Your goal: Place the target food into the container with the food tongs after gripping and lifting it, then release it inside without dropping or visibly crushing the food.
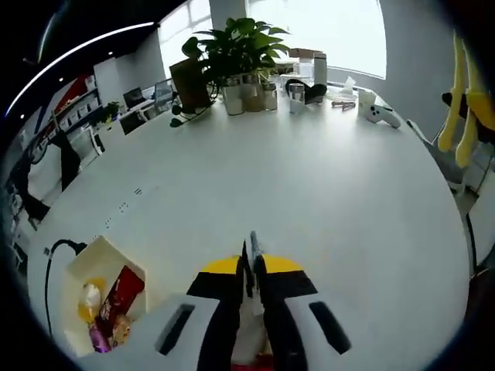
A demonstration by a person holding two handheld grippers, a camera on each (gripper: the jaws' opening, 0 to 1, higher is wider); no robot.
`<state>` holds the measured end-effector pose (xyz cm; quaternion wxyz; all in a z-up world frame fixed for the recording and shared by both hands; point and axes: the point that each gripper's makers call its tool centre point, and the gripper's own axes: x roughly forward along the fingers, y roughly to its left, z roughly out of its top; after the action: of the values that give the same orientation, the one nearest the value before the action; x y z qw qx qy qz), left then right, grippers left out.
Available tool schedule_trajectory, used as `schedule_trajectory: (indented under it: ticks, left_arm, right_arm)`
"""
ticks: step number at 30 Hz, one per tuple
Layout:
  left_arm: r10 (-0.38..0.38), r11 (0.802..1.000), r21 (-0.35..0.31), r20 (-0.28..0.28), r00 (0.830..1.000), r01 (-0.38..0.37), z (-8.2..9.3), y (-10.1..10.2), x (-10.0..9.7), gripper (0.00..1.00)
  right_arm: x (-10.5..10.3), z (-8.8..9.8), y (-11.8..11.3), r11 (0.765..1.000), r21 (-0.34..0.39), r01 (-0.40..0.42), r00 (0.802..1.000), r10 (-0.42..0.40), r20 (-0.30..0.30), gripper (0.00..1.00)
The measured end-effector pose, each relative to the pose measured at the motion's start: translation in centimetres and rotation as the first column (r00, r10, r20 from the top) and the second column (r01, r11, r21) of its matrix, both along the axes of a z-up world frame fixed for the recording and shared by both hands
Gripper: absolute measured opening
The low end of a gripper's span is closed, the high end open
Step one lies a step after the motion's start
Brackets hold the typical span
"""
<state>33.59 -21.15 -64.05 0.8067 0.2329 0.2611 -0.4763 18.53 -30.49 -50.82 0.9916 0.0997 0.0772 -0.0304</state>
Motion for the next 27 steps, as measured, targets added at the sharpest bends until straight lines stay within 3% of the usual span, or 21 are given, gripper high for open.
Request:
schedule_trajectory:
  ticks: [4,9,11,14,20,23,27]
  left_arm:
    - [-0.075,0.995,0.075,0.124,0.989,0.066,1.0,0.0,-0.2,0.07]
    - [-0.111,0.989,0.117,0.160,0.981,0.093,0.1,-0.2,-1.3,0.07]
    - [-0.141,0.984,0.138,0.229,0.963,0.111,0.3,-0.6,-1.4,0.07]
    - [-0.171,0.972,0.202,0.279,0.945,0.116,0.1,-0.6,-1.9,0.08]
    - [-0.175,0.974,0.191,0.301,0.937,0.121,0.0,-1.2,-3.2,0.08]
    - [-0.192,0.969,0.217,0.345,0.919,0.121,0.0,-1.1,-3.6,0.08]
    - [-0.202,0.969,0.200,0.317,0.927,0.142,-0.9,-1.3,-5.2,0.12]
  right_arm:
    - [0.1,0.1,0.1,1.000,-0.001,-0.001,1.000,0.001,0.003,0.22]
    - [0.1,0.3,0.3,1.000,-0.006,-0.002,1.000,0.002,0.006,0.22]
    - [0.1,0.3,0.3,1.000,-0.009,-0.002,1.000,0.002,0.007,0.22]
    - [-0.1,0.2,0.3,1.000,-0.018,-0.002,1.000,0.002,0.002,0.22]
    - [0.0,0.2,0.3,1.000,-0.018,0.000,1.000,0.000,0.003,0.22]
    - [0.0,0.3,0.2,1.000,-0.018,0.001,1.000,-0.001,0.007,0.22]
    - [0.0,0.4,0.1,1.000,-0.015,0.004,1.000,-0.004,0.010,0.22]
